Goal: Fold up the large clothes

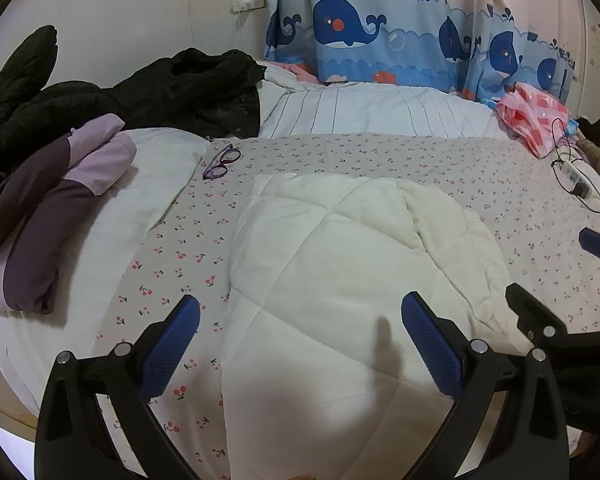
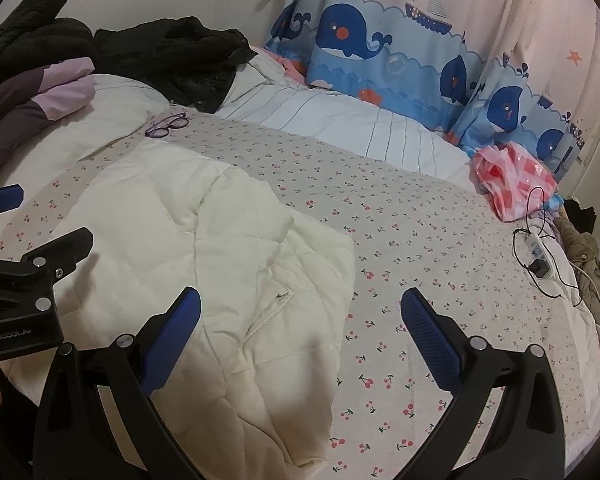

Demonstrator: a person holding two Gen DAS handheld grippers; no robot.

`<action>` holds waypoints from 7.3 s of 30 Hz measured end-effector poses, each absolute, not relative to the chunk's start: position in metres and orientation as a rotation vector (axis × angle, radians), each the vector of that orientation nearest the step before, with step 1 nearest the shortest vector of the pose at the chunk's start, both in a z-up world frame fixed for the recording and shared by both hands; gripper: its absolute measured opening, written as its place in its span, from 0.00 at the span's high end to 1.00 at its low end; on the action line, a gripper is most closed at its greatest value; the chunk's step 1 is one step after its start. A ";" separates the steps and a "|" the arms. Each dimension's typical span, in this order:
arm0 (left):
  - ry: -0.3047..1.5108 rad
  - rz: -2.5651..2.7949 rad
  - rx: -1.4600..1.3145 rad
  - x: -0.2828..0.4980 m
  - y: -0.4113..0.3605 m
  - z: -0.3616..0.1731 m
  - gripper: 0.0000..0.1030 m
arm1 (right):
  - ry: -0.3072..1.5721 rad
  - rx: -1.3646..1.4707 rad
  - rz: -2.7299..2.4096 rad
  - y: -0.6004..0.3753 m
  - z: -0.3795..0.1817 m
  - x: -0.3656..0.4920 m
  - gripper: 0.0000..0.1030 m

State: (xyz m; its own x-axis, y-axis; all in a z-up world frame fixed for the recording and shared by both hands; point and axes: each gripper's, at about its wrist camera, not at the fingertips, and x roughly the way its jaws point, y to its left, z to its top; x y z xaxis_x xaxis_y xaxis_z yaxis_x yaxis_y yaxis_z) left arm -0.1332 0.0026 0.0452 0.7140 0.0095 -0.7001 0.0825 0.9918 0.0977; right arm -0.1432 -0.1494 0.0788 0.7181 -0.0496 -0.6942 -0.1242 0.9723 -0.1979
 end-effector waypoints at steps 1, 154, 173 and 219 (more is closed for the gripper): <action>0.776 -0.042 0.129 -0.133 0.002 0.045 0.07 | 0.769 -0.233 0.038 -0.151 0.079 -0.143 0.06; 0.795 -0.086 0.093 -0.133 -0.010 0.054 0.07 | 0.811 -0.149 -0.009 -0.165 0.082 -0.136 0.06; 0.781 -0.085 0.124 -0.135 -0.018 0.053 0.07 | 0.808 -0.119 -0.019 -0.174 0.086 -0.139 0.06; 0.756 -0.114 0.098 -0.135 -0.017 0.052 0.08 | 0.819 -0.114 -0.027 -0.173 0.084 -0.133 0.06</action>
State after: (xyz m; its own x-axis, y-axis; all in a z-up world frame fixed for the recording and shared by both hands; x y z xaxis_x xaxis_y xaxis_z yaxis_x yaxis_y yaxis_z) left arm -0.1347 -0.0170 0.0518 0.7216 -0.0681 -0.6890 0.1389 0.9892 0.0477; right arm -0.1331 -0.1732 0.0837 0.6831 -0.0684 -0.7271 -0.0201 0.9935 -0.1123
